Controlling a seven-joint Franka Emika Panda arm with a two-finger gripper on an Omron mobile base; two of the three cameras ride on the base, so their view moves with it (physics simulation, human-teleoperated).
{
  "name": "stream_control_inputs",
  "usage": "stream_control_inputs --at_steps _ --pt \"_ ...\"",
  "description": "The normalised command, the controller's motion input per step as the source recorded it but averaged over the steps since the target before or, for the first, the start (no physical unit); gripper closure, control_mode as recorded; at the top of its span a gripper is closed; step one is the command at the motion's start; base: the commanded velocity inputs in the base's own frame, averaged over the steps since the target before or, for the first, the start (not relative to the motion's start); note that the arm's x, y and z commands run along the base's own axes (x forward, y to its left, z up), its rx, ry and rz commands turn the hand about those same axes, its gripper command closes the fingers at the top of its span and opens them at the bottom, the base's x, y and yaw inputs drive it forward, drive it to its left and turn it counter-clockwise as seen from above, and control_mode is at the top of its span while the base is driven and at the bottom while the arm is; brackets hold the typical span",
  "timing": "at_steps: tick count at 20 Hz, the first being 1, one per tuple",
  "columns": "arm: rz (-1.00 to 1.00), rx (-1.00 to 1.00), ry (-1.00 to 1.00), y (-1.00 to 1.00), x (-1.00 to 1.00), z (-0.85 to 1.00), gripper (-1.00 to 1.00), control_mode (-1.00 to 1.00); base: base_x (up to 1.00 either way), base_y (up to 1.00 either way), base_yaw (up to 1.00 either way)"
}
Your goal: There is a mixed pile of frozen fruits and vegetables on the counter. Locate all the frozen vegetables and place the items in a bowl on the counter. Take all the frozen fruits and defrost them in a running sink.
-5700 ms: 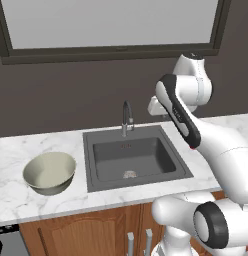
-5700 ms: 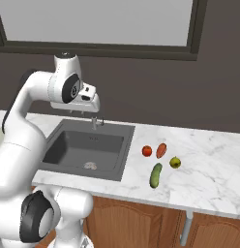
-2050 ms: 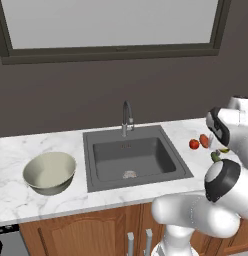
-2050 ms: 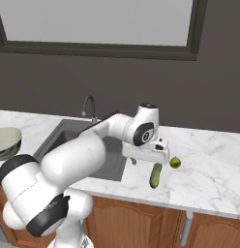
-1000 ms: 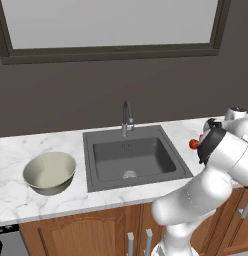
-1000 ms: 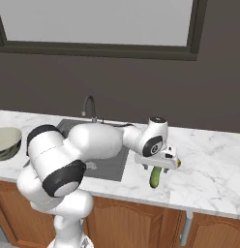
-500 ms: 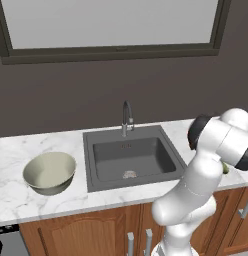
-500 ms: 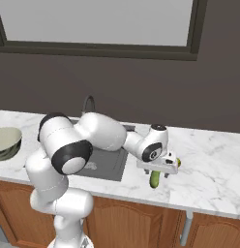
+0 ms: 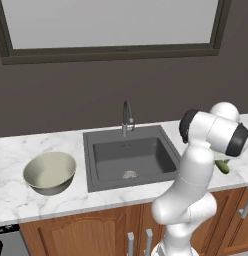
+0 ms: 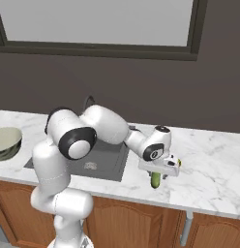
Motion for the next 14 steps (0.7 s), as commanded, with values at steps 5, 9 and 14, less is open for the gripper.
stream_control_inputs --at_steps 5,9,14 --pt "-0.09 -0.04 0.01 0.18 0.0 0.05 1.0 -1.0 0.0 0.0 0.0" --pt "-0.09 -0.13 -0.07 0.7 -0.1 0.49 1.0 -1.0 0.0 0.0 0.0" --pt "0.01 -0.06 0.03 0.77 0.01 0.54 1.0 -1.0 0.0 0.0 0.0"
